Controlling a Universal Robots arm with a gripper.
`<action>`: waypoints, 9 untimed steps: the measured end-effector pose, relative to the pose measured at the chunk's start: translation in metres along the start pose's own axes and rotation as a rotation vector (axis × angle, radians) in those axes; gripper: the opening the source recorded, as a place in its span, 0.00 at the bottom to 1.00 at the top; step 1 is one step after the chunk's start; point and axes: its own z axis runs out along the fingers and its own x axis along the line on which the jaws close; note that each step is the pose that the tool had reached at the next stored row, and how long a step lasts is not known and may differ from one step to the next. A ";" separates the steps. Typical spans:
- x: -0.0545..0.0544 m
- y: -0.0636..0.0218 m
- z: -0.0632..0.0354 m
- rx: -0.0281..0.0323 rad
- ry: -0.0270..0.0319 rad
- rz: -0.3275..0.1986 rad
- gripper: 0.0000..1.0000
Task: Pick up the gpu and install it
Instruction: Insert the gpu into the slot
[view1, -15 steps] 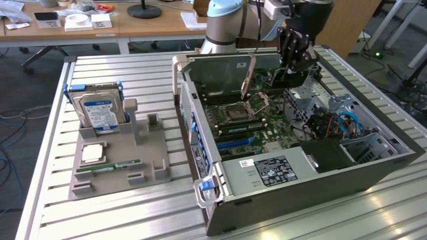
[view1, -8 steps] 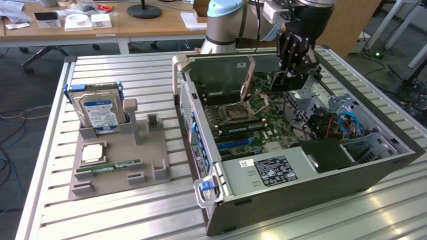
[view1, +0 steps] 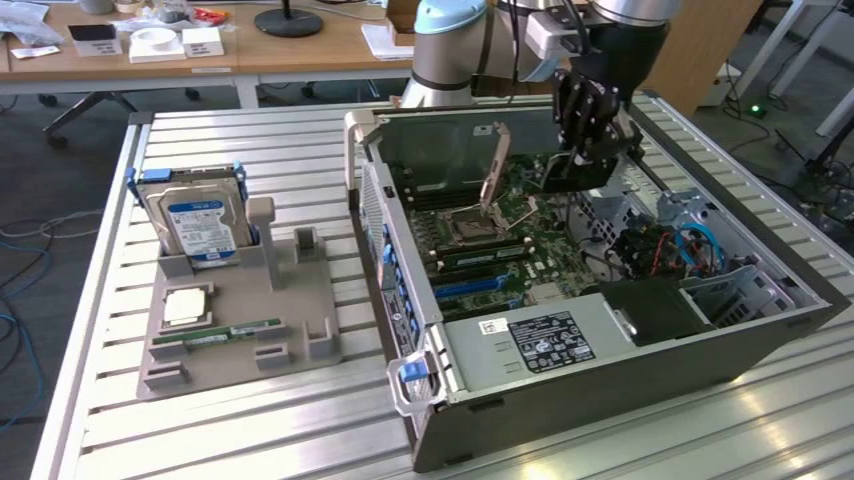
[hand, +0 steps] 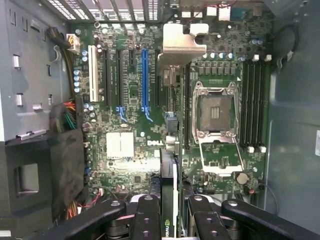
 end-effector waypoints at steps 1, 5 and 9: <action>0.001 0.0006 0.0008 0.0002 0.0001 -0.001 0.26; 0.004 0.0028 0.0038 0.0010 -0.0001 -0.002 0.26; 0.005 0.0038 0.0049 0.0012 0.0000 -0.003 0.26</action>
